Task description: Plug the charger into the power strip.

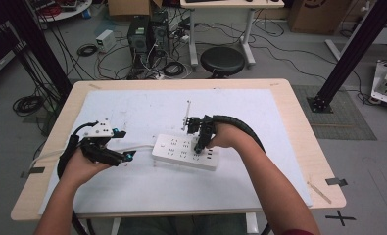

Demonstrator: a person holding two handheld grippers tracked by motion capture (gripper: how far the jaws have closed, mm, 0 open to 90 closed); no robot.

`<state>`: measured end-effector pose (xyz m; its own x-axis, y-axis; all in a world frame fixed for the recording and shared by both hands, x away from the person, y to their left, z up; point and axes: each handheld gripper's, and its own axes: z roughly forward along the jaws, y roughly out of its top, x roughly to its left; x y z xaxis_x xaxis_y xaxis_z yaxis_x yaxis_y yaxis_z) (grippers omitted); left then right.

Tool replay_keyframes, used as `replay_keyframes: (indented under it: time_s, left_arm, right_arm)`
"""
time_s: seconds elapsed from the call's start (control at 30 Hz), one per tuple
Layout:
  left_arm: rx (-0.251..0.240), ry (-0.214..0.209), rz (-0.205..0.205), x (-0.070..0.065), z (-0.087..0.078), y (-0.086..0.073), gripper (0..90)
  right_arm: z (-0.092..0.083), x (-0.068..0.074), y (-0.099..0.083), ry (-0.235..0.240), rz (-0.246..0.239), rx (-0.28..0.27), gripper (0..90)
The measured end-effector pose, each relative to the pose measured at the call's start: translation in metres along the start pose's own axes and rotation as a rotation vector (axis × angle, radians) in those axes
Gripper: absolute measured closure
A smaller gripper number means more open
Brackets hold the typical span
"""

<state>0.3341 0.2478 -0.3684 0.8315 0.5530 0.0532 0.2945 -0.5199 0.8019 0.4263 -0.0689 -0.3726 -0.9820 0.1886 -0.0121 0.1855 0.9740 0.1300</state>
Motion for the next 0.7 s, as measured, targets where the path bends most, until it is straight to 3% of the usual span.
replay_keyframes:
  time_s: [0.2,0.33,0.43,0.5,0.6,0.7]
  left_arm:
    - [-0.001,0.000,0.011,-0.001,0.003,0.007,20.4]
    - [0.002,-0.006,0.010,-0.003,0.004,0.008,20.4]
    - [-0.006,-0.006,0.007,-0.002,0.002,0.006,20.4]
    - [-0.012,-0.009,0.000,0.001,0.000,0.004,20.4]
    - [-0.008,-0.001,-0.008,0.005,0.000,0.002,20.1]
    - [-0.016,0.005,-0.007,0.007,0.001,0.004,19.8]
  right_arm:
    - [0.001,0.001,0.003,0.002,0.008,0.022,63.7]
    - [0.002,0.002,0.003,-0.008,0.008,0.019,63.5]
    - [0.001,0.000,0.001,0.010,0.018,0.006,62.5]
    - [-0.002,-0.003,-0.004,0.006,0.031,-0.017,43.1]
    - [-0.013,-0.005,-0.018,-0.030,0.078,-0.124,35.0]
    - [-0.020,-0.006,-0.036,-0.007,0.140,-0.215,31.1]
